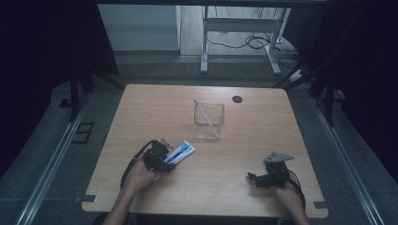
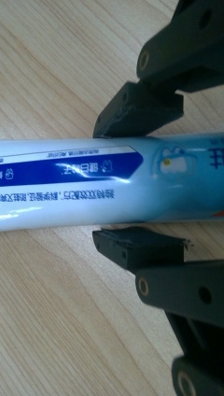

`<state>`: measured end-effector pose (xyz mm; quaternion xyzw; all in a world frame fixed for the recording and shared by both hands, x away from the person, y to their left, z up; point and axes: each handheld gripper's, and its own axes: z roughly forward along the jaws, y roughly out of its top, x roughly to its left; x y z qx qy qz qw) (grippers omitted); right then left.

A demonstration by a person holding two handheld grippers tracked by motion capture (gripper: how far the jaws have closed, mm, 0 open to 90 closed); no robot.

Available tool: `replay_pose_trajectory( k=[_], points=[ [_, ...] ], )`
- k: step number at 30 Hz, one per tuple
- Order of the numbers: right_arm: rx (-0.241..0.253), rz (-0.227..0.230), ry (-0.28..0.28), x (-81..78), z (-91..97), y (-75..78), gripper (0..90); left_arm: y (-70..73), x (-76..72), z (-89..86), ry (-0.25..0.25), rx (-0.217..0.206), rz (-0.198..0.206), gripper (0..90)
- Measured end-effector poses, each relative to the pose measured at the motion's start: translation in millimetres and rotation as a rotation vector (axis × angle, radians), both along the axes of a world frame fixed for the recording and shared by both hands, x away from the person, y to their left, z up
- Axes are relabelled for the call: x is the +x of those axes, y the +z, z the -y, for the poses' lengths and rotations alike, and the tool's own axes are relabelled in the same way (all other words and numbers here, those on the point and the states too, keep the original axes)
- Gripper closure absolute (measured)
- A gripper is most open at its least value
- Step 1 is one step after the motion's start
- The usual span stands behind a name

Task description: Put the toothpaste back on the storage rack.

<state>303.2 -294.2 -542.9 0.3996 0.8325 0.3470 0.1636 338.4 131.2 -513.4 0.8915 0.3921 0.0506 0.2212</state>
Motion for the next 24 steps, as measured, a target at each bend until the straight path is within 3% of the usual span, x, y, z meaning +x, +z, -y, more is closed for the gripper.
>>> replay_pose_trajectory(
  k=[5,11,18,24],
  points=[
    [0.000,0.000,0.000,-0.1,0.0,0.0,3.3,4.0,2.4,3.4,0.009,0.026,-0.030,56.0],
    [0.001,-0.001,-0.001,-0.1,0.0,0.0,3.3,8.8,2.0,0.9,0.012,0.010,-0.030,69.3],
    [0.000,0.001,0.000,0.1,0.0,0.0,3.3,7.9,0.0,-7.0,0.027,-0.045,-0.015,73.2],
    [0.000,0.000,0.000,0.0,0.0,0.0,3.3,10.6,-0.1,-11.4,0.036,-0.067,0.014,73.6]
  ],
)
